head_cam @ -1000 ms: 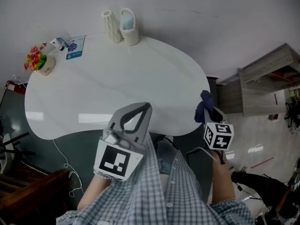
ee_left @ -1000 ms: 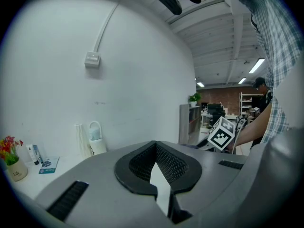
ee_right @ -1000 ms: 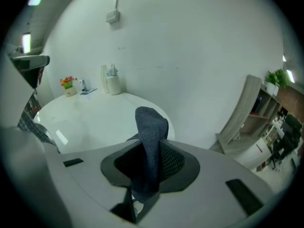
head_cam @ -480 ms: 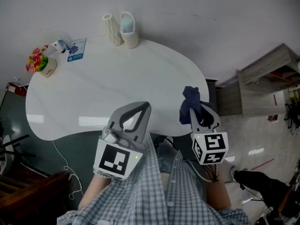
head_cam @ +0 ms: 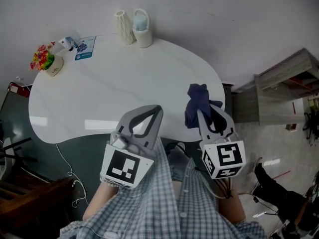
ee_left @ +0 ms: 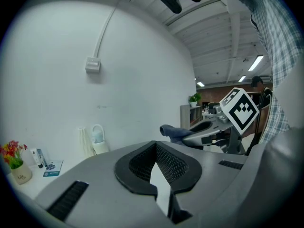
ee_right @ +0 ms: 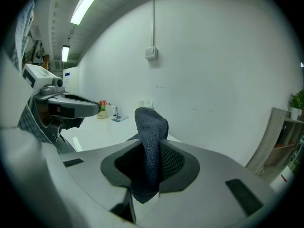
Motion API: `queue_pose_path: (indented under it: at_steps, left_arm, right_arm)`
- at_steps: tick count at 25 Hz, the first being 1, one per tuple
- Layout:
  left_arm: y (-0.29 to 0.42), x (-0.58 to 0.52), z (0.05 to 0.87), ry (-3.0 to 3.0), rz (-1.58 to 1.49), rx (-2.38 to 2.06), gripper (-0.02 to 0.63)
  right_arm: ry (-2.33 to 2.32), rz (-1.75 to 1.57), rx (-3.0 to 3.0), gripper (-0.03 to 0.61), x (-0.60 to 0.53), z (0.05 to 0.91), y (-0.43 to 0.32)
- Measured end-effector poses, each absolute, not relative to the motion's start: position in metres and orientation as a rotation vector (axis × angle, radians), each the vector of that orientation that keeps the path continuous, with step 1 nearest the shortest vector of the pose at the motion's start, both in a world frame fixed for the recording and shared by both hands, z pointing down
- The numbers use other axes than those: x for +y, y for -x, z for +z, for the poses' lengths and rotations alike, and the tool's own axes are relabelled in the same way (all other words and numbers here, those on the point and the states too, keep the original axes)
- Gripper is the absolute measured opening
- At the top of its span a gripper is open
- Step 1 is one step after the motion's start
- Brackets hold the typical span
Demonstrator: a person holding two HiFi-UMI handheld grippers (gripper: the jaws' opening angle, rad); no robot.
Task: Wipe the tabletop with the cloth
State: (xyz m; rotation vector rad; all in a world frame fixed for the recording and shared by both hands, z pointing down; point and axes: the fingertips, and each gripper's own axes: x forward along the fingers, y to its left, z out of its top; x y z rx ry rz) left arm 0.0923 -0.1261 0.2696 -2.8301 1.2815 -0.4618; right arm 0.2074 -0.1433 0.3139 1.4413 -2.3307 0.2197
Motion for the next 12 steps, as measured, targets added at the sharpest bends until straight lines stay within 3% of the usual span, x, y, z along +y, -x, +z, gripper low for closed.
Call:
queue_pose_path:
  at_steps: [12]
  left_arm:
    - [-0.088, -0.1236, 0.2728, 2.836, -0.475, 1.284, 0.005]
  right_arm:
    - [-1.445, 0.234, -2.343, 0.083, -0.1427, 0.3144, -0.1992]
